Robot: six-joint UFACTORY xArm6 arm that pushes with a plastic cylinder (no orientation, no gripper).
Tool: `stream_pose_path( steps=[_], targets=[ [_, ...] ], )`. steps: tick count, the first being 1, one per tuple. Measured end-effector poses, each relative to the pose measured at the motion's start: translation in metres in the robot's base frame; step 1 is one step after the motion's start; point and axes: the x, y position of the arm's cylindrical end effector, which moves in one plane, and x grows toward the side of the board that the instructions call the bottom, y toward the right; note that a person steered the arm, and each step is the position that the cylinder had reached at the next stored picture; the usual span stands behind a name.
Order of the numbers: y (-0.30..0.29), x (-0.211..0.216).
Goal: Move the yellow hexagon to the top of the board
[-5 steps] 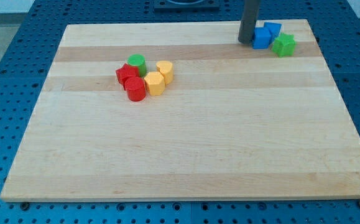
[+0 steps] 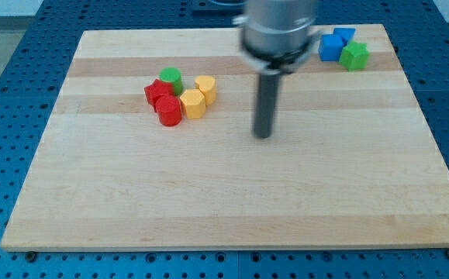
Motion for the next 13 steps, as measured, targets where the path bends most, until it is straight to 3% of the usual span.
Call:
stream_pose_path(
  steps=[2, 4, 7, 9, 10, 12, 13],
  targets=[
    [-0.178, 0.002],
    [-0.140, -0.058],
    [0.006, -0.065],
    [0.084, -0.101],
    [0.089, -0.121],
    [0.005, -0.109],
    [0.003, -0.132]
  ],
)
